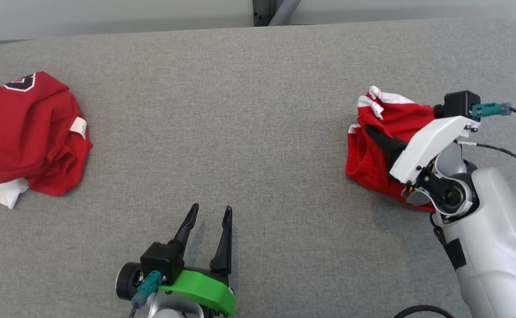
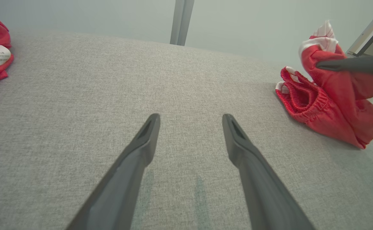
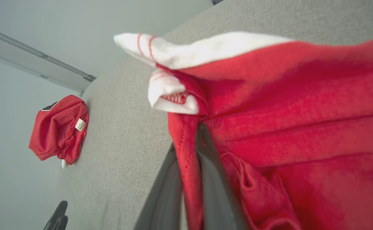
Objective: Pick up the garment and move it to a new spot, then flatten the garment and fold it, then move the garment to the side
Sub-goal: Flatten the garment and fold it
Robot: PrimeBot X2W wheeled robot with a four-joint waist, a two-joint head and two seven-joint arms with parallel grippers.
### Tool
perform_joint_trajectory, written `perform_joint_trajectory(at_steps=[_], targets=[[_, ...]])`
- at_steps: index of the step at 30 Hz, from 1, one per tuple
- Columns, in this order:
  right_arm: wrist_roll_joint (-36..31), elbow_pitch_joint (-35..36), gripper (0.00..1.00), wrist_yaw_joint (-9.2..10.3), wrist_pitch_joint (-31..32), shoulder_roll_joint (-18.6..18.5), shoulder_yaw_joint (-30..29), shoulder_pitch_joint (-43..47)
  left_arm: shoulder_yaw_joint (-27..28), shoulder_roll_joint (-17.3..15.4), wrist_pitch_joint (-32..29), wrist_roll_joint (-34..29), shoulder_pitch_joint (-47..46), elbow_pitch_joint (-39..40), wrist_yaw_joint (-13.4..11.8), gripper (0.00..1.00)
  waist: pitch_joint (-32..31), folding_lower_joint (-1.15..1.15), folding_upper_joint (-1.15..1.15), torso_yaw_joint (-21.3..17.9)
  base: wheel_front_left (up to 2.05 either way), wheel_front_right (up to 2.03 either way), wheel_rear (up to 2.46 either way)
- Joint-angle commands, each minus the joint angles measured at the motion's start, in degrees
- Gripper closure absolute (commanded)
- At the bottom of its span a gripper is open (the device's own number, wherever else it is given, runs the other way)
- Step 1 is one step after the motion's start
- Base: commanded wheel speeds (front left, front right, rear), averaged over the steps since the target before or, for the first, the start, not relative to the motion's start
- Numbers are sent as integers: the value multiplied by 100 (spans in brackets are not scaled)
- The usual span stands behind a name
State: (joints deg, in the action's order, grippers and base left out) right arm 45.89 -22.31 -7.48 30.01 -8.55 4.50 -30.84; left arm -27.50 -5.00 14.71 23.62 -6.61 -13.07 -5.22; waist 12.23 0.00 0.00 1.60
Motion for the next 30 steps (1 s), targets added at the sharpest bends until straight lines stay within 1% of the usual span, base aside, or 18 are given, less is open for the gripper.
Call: perform_joint_trajectory(at_steps=[1, 5, 6, 7, 8, 11, 14, 18, 20, 21, 22, 23, 25, 27, 30], targets=[[-216, -76, 100, -2, -102, 55, -85, -113, -2, -45, -3, -44, -86, -12, 20, 0, 18, 0, 0, 17, 0, 0, 0], [-828, -329, 100, -2, -274, 238, -276, -310, -37, -17, 1, 5, -88, -69, 21, 0, 66, 0, 0, 45, 0, 0, 0], [-953, -368, 85, -2, -298, 281, -279, -347, -50, -7, 4, 16, -77, -86, 20, 0, 73, 0, 0, 49, 0, 0, 0], [-1015, -393, 25, -2, -311, 333, -283, -361, -58, 4, 7, 34, -65, -99, 19, 0, 77, 0, 0, 52, 0, 0, 0], [-1055, -394, 0, -2, -331, 364, -271, -368, -68, 18, 12, 37, -56, -114, 17, 0, 76, 0, 0, 55, 0, 0, 0], [-1099, -289, 0, -2, -296, 391, -138, -322, -74, 38, 21, 57, -42, -142, 11, 0, 62, 0, 0, 50, 0, 0, 0], [-1040, 247, 0, -2, -488, 388, 60, -68, -70, 66, 33, 83, -13, -189, -7, 0, -2, 0, 0, 23, 0, 0, 0], [-1120, 1235, 0, -2, -814, 99, 167, 364, 11, 61, 46, 127, 37, -160, -41, 0, -64, 0, 0, -36, 0, 0, 0], [-1372, 1691, 0, -2, -1021, -160, 129, 629, 59, 40, 52, 139, 83, -127, -47, 0, -71, 0, 0, -75, 0, 0, 0], [-1550, 1880, 42, -1, -1166, -306, 82, 736, 74, 32, 50, 136, 94, -110, -57, 0, -64, 0, 0, -93, 0, 0, 0], [-1723, 2035, 69, -2, -1322, -413, 24, 863, 83, 27, 43, 128, 97, -89, -59, 0, -54, 0, 0, -104, 0, 0, 0], [-1803, 2107, 100, -2, -1445, -434, -62, 1014, 88, 21, 44, 123, 102, -78, -58, 0, -47, 0, 0, -114, 0, 0, 0], [-1959, 2177, 100, -2, -1678, -468, -254, 1291, 91, 20, 47, 102, 111, -64, -52, 0, -39, 0, 0, -126, 0, 0, 0], [-2222, 2152, 100, -2, -1997, -597, -378, 1475, 77, 28, 48, 91, 109, -54, -47, 0, -16, 0, 0, -127, 0, 0, 0], [-2336, 1782, 100, -2, -2536, -490, -413, 1675, 54, 51, 50, 104, 107, -54, -41, 0, 31, 0, 0, -135, 0, 0, 0]])
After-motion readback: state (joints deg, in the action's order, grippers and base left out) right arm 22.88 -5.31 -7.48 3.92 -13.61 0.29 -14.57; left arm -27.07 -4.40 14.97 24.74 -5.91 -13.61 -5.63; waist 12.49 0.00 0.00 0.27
